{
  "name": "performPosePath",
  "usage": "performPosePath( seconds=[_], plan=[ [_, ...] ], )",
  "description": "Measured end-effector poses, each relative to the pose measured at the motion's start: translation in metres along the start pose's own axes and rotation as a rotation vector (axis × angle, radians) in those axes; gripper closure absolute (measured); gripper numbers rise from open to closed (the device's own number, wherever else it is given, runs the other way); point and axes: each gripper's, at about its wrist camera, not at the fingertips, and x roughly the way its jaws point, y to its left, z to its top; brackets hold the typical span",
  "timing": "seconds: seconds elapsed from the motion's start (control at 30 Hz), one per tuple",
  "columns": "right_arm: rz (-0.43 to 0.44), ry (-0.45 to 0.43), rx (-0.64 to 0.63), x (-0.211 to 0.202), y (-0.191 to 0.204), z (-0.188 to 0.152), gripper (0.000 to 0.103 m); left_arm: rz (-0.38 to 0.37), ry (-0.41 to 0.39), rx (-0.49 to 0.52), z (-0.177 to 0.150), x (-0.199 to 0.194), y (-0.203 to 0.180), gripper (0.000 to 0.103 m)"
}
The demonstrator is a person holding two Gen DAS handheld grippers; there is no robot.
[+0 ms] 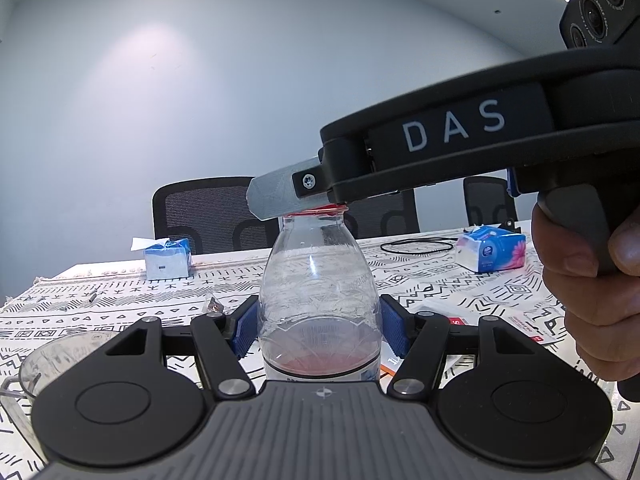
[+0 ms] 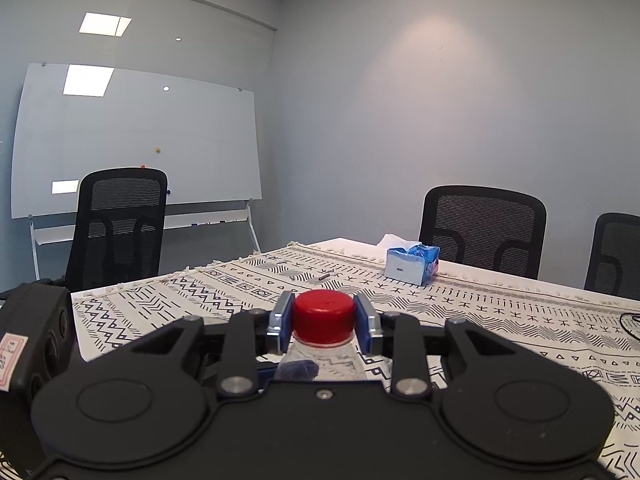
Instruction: Unscrew bottle cap and pour
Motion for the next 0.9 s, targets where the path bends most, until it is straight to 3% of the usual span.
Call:
performPosePath(
  seconds=[0.07,0.2,0.53,0.63,0.67,0.8,0.9],
  plan=[
    [-0.002,0.002,0.007,-0.001,-0.001,0.001,0.069,-0.001,-0.001,0.005,0.0,0.0,-0.001,0.043],
    [-0.014,-0.002,0.024,-0.003,0.001,0.001,0.056,0.012,-0.001,0.012,0.0,0.0,-0.003,0.043],
    [-0.083,-0.003,0.01,0.014,0.015,0.014,0.052,0.043,-0.003,0.036,0.001,0.002,-0.008,0.043],
    [-0.12,0.033,0.005,0.028,0.015,0.016,0.053,0.035,-0.01,0.039,-0.002,-0.004,-0.002,0.043],
    [-0.118,0.043,0.013,0.031,0.012,0.014,0.07,0.034,-0.012,0.04,-0.003,-0.006,0.0,0.043],
    [-0.087,0.013,0.002,0.031,0.006,0.006,0.07,0.028,-0.011,0.038,-0.003,-0.008,0.0,0.043],
    [-0.016,-0.004,0.008,0.032,-0.005,0.004,0.07,0.011,-0.008,0.023,-0.003,-0.009,0.003,0.044]
  ],
)
